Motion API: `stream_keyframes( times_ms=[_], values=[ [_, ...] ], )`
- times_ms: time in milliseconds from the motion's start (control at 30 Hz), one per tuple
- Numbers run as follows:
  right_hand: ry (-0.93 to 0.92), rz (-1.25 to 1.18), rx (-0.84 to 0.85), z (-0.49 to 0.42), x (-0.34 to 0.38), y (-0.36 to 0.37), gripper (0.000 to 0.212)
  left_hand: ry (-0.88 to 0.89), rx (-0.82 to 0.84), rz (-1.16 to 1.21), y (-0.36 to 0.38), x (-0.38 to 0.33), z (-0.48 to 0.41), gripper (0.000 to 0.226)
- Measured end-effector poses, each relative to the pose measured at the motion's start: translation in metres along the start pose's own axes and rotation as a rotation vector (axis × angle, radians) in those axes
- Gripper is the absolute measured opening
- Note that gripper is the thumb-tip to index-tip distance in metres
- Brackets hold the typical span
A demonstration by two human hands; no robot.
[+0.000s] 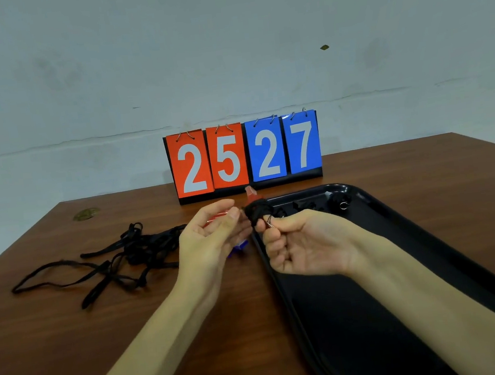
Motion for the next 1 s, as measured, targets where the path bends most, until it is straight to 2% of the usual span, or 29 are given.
stream_keyframes(
  times_ms=[167,333,400,533,667,800,933,1000],
  values=[
    [-0.066,0.263,-0.164,0.003,0.011,-0.011,0.021,0.000,0.018,-0.129,0.001,0.004,-0.001,0.021],
    [-0.216,0.534,-0.487,0.038,0.052,-0.038,0.022,-0.071,0.011,-0.261,-0.005,0.016,-0.006,0.017],
    [-0.193,0.683,-0.596,0.052,0.050,-0.049,0.023,-0.093,0.029,-0.351,-0.004,0.019,-0.006,0.018],
    [-0.060,0.950,-0.708,0.057,0.021,-0.063,0.025,0.037,0.124,-0.857,0.006,0.019,-0.002,0.022],
    [0.086,1.122,-0.795,0.060,0.008,-0.068,0.025,0.073,0.207,-1.043,0.013,0.024,0.002,0.019],
    [0.157,1.298,-0.845,0.062,0.006,-0.060,0.030,0.046,0.011,-1.036,-0.014,0.013,-0.011,0.017],
    [0.196,1.433,-0.908,0.069,0.013,-0.050,0.047,0.014,-0.235,-1.009,-0.060,-0.001,-0.022,0.016],
    [0.204,1.580,-0.935,0.075,0.024,-0.036,0.045,0.016,-0.336,-0.985,-0.077,-0.006,-0.023,0.015]
  ],
)
Point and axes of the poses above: each hand's wrist, its own z-axis away from the middle knuckle, its own y-axis out of the palm, x = y × z, the point moved 7 cm from there along -z, towards the middle knuckle, and after that the axes turned 8 degrees about x, right-handed, at the moved point
